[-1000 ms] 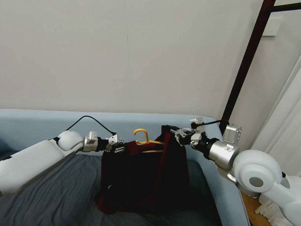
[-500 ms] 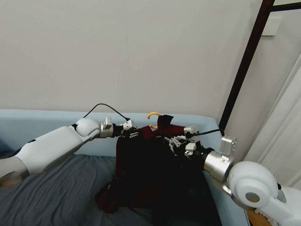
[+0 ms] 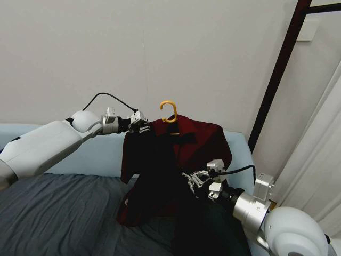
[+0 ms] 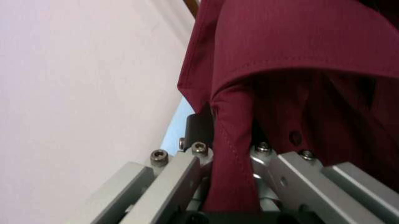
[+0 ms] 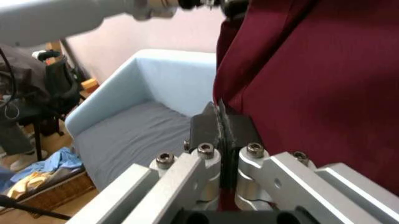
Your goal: Pick up the clothes from the sofa and hang them on the clothes hanger.
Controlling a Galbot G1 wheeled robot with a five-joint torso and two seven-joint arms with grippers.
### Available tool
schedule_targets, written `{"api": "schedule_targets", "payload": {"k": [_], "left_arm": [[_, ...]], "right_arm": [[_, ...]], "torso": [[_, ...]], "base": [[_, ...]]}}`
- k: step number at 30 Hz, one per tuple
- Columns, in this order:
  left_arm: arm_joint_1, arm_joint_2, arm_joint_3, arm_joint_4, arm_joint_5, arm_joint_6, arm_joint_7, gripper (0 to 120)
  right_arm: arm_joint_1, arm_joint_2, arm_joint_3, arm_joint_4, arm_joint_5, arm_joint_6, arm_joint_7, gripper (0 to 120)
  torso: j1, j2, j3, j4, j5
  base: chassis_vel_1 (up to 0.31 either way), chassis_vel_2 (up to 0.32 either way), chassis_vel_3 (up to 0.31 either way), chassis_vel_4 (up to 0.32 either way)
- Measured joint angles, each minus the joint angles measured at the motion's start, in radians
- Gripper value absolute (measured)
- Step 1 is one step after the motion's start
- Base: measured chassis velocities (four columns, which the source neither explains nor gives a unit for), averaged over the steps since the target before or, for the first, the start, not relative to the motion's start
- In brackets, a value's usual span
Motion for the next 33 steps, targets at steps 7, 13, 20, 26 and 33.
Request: {"api": "schedule_targets", "payload": {"k": [7, 13, 20, 26, 33], "left_arm": [[-0.074, 0.02, 0.039, -0.041, -0.037, -0.006, 0.021, 1], [-0.043, 0.044, 0.03, -0.07, -0.025, -0.022, 0.014, 1], [-0.031, 0.047, 0.016, -0.045, 0.001, -0.047, 0.015, 1], [-0.038, 0.056, 0.009, -0.027, 0.033, -0.099, 0.045, 1], [-0.008, 0.082, -0.008, -0.03, 0.088, -0.149, 0.078, 1]], "right_arm": [[0.078, -0.007, -0.016, -0.031, 0.024, -0.022, -0.015, 0], [0.089, -0.04, -0.011, -0.041, 0.018, -0.035, -0.02, 15], [0.035, -0.076, 0.018, -0.025, -0.014, -0.06, -0.035, 38], [-0.056, -0.161, 0.116, -0.029, -0.11, -0.062, -0.047, 62], [0.115, -0.258, 0.124, -0.069, -0.124, -0.064, -0.128, 88]], "torso": [[0.0, 0.0, 0.0, 0.0003, 0.0003], [0.0, 0.0, 0.0, 0.0004, -0.0003], [0.0, 0.0, 0.0, 0.0002, 0.0001], [0.0, 0.0, 0.0, -0.0002, 0.0005], [0.0, 0.0, 0.0, 0.0008, 0.0001]], "base": [[0.0, 0.0, 0.0, 0.0], [0.0, 0.0, 0.0, 0.0], [0.0, 0.0, 0.0, 0.0], [0.0, 0.0, 0.0, 0.0], [0.0, 0.0, 0.0, 0.0]]}}
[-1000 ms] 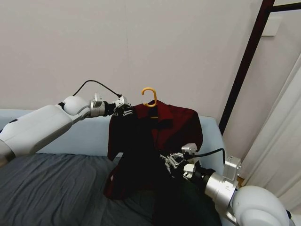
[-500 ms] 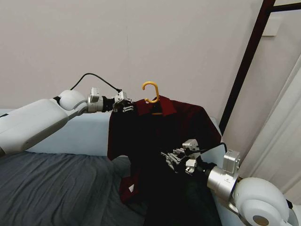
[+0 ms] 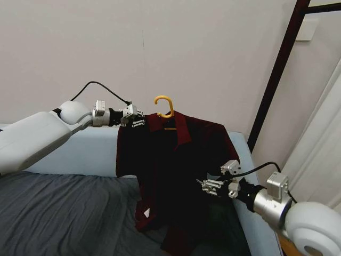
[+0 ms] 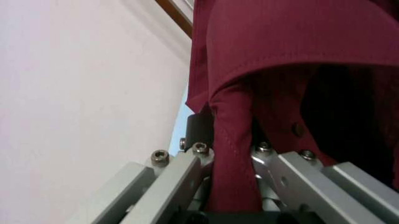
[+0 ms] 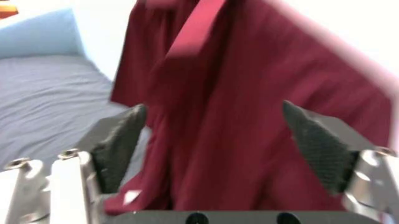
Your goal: Pick up the clothes from the sofa and hang them on the clothes hanger.
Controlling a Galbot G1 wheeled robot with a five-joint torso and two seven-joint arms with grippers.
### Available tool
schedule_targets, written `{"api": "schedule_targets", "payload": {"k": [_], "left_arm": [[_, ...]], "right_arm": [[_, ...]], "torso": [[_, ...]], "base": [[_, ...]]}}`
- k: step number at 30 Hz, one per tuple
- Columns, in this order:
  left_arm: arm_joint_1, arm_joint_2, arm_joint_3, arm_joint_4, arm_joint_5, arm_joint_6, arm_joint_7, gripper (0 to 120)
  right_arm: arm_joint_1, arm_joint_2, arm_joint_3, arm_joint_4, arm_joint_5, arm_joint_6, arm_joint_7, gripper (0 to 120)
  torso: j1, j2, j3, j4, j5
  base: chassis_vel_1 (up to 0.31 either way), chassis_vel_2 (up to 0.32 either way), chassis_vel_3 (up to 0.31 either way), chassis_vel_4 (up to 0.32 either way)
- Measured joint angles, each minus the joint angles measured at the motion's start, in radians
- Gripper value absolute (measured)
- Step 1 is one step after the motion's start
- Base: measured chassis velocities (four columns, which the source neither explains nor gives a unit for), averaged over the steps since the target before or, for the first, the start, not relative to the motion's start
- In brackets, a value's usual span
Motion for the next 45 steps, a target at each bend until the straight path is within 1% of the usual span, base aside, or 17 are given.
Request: {"api": "schedule_targets", "payload": {"k": [1, 4, 9, 10, 12, 15, 16, 18, 26, 30, 31, 34, 35, 38, 40, 43, 45], "left_arm": [[0.0, 0.0, 0.0, 0.0, 0.0, 0.0, 0.0, 1], [0.025, 0.003, -0.025, -0.001, 0.037, -0.02, 0.01, 1], [0.058, 0.006, -0.044, -0.035, 0.046, -0.03, 0.014, 1], [0.058, 0.006, -0.044, -0.035, 0.046, -0.03, 0.014, 1], [0.068, 0.006, -0.048, -0.059, 0.05, -0.037, 0.014, 1], [0.082, 0.015, -0.056, -0.115, 0.06, -0.039, 0.014, 1], [0.082, 0.015, -0.056, -0.115, 0.06, -0.039, 0.014, 1], [0.091, 0.012, -0.066, -0.129, 0.072, -0.041, 0.017, 1], [0.121, 0.031, -0.084, -0.177, 0.076, -0.043, 0.021, 1], [0.141, 0.04, -0.1, -0.179, 0.079, -0.045, 0.02, 1], [0.141, 0.04, -0.1, -0.179, 0.079, -0.045, 0.02, 1], [0.152, 0.04, -0.104, -0.17, 0.082, -0.051, 0.02, 1], [0.152, 0.04, -0.104, -0.17, 0.082, -0.051, 0.02, 1], [0.162, 0.039, -0.111, -0.173, 0.084, -0.051, 0.019, 1], [0.163, 0.04, -0.112, -0.175, 0.083, -0.051, 0.019, 1], [0.162, 0.042, -0.114, -0.183, 0.077, -0.05, 0.02, 1], [0.161, 0.043, -0.114, -0.187, 0.077, -0.049, 0.02, 1]], "right_arm": [[0.0, 0.0, 0.0, 0.0, 0.0, 0.0, 0.0, 88], [0.11, -0.023, -0.027, -0.036, 0.027, 0.009, -0.035, 98], [0.278, -0.063, -0.153, -0.098, 0.062, 0.001, -0.088, 100], [0.278, -0.063, -0.153, -0.098, 0.062, 0.001, -0.088, 100], [0.35, -0.079, -0.222, -0.123, 0.071, -0.011, -0.13, 99], [0.531, -0.086, -0.413, -0.166, 0.075, -0.026, -0.177, 100], [0.531, -0.086, -0.413, -0.166, 0.075, -0.026, -0.177, 100], [0.622, -0.081, -0.514, -0.195, 0.071, -0.039, -0.211, 100], [0.678, -0.054, -0.601, -0.254, 0.054, -0.073, -0.276, 100], [0.667, -0.047, -0.612, -0.266, 0.019, -0.075, -0.301, 88], [0.667, -0.047, -0.612, -0.266, 0.019, -0.075, -0.301, 88], [0.666, -0.049, -0.609, -0.268, 0.021, -0.071, -0.312, 74], [0.666, -0.049, -0.609, -0.268, 0.021, -0.071, -0.312, 74], [0.664, -0.056, -0.607, -0.264, 0.013, -0.065, -0.339, 59], [0.662, -0.059, -0.606, -0.262, 0.008, -0.062, -0.346, 56], [0.657, -0.063, -0.606, -0.251, 0.002, -0.058, -0.353, 41], [0.655, -0.064, -0.606, -0.247, 0.002, -0.058, -0.353, 36]], "torso": [[0.0, 0.0, 0.0, 0.0, 0.0], [0.0, 0.0, 0.0, -0.0004, -0.0001], [0.0, 0.0, 0.0, -0.0004, 0.0], [0.0, 0.0, 0.0, -0.0004, 0.0], [0.0, 0.0, 0.0, -0.0008, 0.0003], [0.0, 0.0, 0.0, -0.0008, 0.0002], [0.0, 0.0, 0.0, -0.0008, 0.0002], [0.0, 0.0, 0.0, -0.0002, 0.0001], [0.0, 0.0, 0.0, -0.0005, 0.0001], [0.0, 0.0, 0.0, -0.0006, 0.0001], [0.0, 0.0, 0.0, -0.0006, 0.0001], [0.0, 0.0, 0.0, -0.0005, 0.0], [0.0, 0.0, 0.0, -0.0005, 0.0], [0.0, 0.0, 0.0, -0.0006, 0.0], [0.0, 0.0, 0.0, -0.0006, 0.0], [0.0, 0.0, 0.0, -0.0006, 0.0], [0.0, 0.0, 0.0, -0.0006, 0.0]], "base": [[0.0, 0.0, 0.0, 0.0], [0.0, 0.0, 0.0, 0.0], [0.0, 0.0, 0.0, 0.0], [0.0, 0.0, 0.0, 0.0], [0.0, 0.0, 0.0, 0.0], [0.0, 0.0, 0.0, 0.0], [0.0, 0.0, 0.0, 0.0], [0.0, 0.0, 0.0, 0.0], [0.0, 0.0, 0.0, 0.0], [0.0, 0.0, 0.0, 0.0], [0.0, 0.0, 0.0, 0.0], [0.0, 0.0, 0.0, 0.0], [0.0, 0.0, 0.0, 0.0], [0.0, 0.0, 0.0, 0.0], [0.0, 0.0, 0.0, 0.0], [0.0, 0.0, 0.0, 0.0], [0.0, 0.0, 0.0, 0.0]]}}
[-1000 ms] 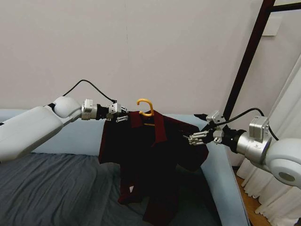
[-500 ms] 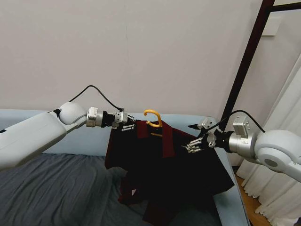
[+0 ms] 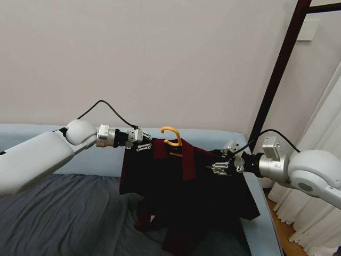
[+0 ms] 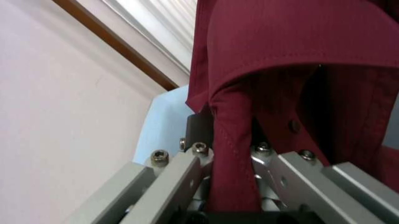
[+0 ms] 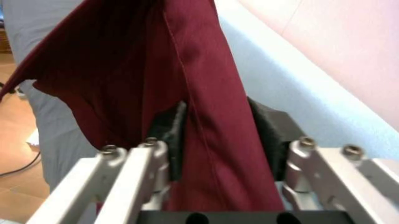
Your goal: Pick up the clothes from the sofa and hang them on the clothes hanger.
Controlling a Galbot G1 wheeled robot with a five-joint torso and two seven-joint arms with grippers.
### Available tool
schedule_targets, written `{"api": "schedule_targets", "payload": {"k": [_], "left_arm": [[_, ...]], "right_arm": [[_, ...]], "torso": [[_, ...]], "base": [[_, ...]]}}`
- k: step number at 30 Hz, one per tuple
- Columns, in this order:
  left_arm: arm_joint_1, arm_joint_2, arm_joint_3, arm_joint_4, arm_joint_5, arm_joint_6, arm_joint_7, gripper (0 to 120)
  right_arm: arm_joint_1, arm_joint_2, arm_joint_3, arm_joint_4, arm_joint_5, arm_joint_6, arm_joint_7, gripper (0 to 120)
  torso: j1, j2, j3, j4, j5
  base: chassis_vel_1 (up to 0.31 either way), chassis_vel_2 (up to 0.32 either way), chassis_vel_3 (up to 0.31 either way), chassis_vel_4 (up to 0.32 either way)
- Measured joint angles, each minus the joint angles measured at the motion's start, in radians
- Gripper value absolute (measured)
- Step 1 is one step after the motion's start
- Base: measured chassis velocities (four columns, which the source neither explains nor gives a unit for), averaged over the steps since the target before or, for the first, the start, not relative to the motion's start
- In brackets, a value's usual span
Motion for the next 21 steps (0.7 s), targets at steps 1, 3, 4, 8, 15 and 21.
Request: {"api": "schedule_targets", "payload": {"k": [1, 3, 4, 8, 15, 21], "left_arm": [[-0.001, 0.001, 0.0, -0.002, 0.0, 0.0, 0.0, 1], [-0.001, 0.005, 0.0, -0.006, 0.003, 0.0, 0.0, 1], [0.0, 0.007, 0.0, -0.008, 0.004, 0.0, -0.002, 1], [0.007, 0.015, 0.001, -0.018, 0.003, 0.0, -0.016, 1], [0.013, 0.035, 0.011, -0.042, 0.006, 0.0, -0.073, 4], [0.023, 0.059, 0.016, -0.071, 0.006, 0.001, -0.136, 25]], "right_arm": [[-0.001, -0.001, 0.001, 0.002, 0.0, 0.001, 0.0, 33], [-0.004, -0.002, 0.002, 0.005, 0.0, 0.004, 0.0, 23], [-0.006, -0.003, 0.002, 0.005, 0.0, 0.006, 0.001, 19], [-0.011, -0.003, 0.003, 0.007, -0.001, 0.018, 0.001, 5], [-0.017, -0.002, 0.005, 0.008, 0.002, 0.037, 0.007, 4], [-0.025, -0.002, 0.011, 0.008, 0.016, 0.049, 0.023, 4]], "torso": [[0.0, 0.0, 0.0, 0.0, 0.0], [0.0, 0.0, 0.0, 0.0, 0.0], [0.0, 0.0, 0.0, 0.0, 0.0], [0.0, 0.0, 0.0, 0.0, 0.0], [0.0, 0.0, 0.0, 0.0001, 0.0], [0.0, 0.0, 0.0, 0.0001, 0.0]], "base": [[0.0, 0.0, 0.0, 0.0], [0.0, 0.0, 0.0, 0.0], [0.0, 0.0, 0.0, 0.0], [0.0, 0.0, 0.0, 0.0], [0.0, 0.0, 0.0, 0.0], [0.0, 0.0, 0.0, 0.0]]}}
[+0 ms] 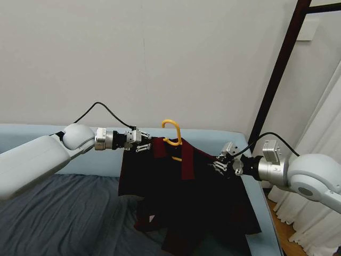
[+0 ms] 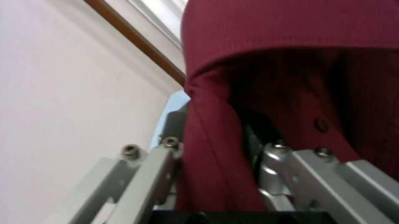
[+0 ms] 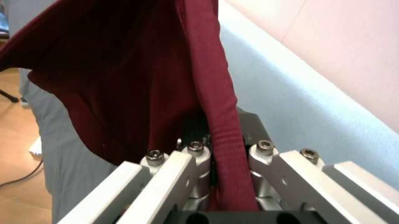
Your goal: Pick up the clothes from the sofa and hang them on the clothes hanger.
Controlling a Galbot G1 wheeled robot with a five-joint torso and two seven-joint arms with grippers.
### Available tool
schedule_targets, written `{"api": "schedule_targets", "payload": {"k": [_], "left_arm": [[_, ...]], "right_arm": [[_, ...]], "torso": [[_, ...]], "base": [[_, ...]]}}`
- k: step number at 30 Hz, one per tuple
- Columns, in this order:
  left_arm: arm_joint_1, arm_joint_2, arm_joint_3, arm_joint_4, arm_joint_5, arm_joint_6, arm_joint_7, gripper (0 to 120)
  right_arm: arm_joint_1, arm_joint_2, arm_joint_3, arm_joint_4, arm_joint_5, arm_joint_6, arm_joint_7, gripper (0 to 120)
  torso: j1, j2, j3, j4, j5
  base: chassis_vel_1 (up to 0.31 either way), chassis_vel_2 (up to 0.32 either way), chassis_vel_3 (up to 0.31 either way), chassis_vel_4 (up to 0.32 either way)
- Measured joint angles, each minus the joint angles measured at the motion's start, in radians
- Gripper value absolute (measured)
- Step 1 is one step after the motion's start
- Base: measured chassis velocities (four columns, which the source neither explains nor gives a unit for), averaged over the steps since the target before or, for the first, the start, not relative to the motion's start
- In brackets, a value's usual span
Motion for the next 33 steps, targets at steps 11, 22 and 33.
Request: {"api": "schedule_targets", "payload": {"k": [11, 22, 33], "left_arm": [[0.021, 0.05, -0.043, -0.035, 0.017, -0.026, -0.044, 67], [0.253, 0.179, -0.288, -0.189, 0.018, -0.023, -0.148, 100], [0.503, 0.241, -0.467, -0.342, 0.024, -0.011, -0.282, 100]], "right_arm": [[-0.009, 0.004, 0.027, -0.004, 0.044, 0.017, 0.061, 4], [-0.022, 0.018, 0.05, -0.018, 0.105, 0.016, 0.173, 3], [-0.021, 0.021, 0.077, -0.014, 0.138, -0.006, 0.226, 3]], "torso": [[0.0, 0.0, 0.0, -0.0001, -0.0001], [0.0, 0.0, 0.0, 0.0004, -0.0002], [0.0, 0.0, 0.0, -0.0001, 0.0]], "base": [[0.0, 0.0, 0.0, 0.0], [0.0, 0.0, 0.0, 0.0], [0.0, 0.0, 0.0, 0.0]]}}
